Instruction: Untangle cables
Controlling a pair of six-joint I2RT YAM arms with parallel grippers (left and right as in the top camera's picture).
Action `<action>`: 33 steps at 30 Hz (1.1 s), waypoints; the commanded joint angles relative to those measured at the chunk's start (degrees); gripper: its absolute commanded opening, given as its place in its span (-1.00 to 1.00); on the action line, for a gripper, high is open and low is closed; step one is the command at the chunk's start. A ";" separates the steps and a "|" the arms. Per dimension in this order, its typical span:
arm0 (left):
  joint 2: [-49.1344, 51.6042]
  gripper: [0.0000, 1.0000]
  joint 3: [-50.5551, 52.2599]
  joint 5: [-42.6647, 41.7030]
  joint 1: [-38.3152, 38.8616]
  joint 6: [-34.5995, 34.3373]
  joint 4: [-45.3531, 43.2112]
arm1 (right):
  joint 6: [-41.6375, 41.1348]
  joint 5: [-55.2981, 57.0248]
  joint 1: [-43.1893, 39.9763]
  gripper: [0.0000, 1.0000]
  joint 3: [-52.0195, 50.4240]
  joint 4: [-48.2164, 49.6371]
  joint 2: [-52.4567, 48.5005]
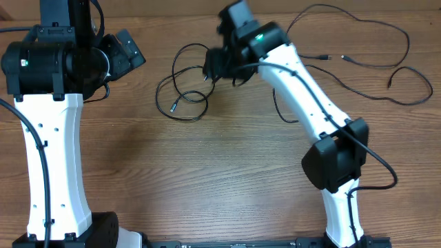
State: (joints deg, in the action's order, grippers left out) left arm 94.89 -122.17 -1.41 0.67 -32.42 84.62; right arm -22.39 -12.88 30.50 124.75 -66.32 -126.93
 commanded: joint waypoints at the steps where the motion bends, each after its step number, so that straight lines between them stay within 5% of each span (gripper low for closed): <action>1: 0.37 0.99 0.26 0.76 0.11 1.14 -0.02 | 0.92 1.68 2.21 0.30 -3.98 0.98 -1.66; 28: 0.37 0.99 0.26 0.79 0.11 1.16 -0.02 | 4.42 12.39 8.76 0.08 -14.19 17.55 -9.20; 33: 0.37 0.99 0.26 0.79 0.11 1.16 0.04 | 4.44 12.41 8.76 -0.16 -14.19 17.03 -9.70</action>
State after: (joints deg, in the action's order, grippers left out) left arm 94.89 -122.17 -1.41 0.67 -32.42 84.62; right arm -17.82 -1.08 39.35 110.56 -49.54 -135.28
